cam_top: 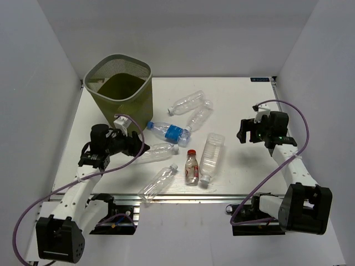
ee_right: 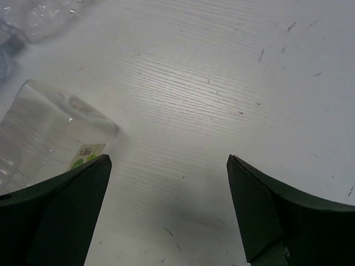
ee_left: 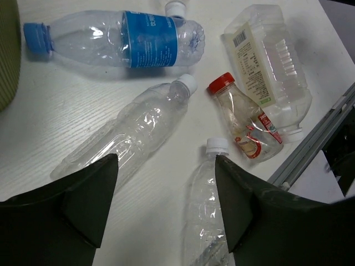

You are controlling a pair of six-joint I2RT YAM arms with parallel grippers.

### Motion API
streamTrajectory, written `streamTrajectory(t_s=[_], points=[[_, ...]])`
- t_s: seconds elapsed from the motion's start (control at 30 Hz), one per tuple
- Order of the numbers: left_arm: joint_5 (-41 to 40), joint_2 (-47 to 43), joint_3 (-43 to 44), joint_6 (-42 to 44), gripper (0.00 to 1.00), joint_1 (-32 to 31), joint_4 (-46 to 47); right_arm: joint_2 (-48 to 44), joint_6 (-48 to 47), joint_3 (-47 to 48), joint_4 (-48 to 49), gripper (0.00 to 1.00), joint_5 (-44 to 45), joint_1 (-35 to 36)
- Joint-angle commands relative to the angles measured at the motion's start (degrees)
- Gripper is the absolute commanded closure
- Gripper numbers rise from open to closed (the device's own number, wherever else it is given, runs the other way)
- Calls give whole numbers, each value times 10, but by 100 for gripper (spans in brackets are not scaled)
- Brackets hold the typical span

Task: Put the plastic bottles in the bin

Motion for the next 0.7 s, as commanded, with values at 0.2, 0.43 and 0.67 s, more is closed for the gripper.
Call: streamTrajectory(t_s=[0.2,0.43,0.67], points=[[-41,60,46,35,29,-67,2,19,-144,83,-108,10,-132,1],[-111,106,98,111,24,-114,-26,39,-221,97,-171,10,-121,0],[-159,219,164,217,24,-158,-85,22,-266,71,-198,100,-198,1]])
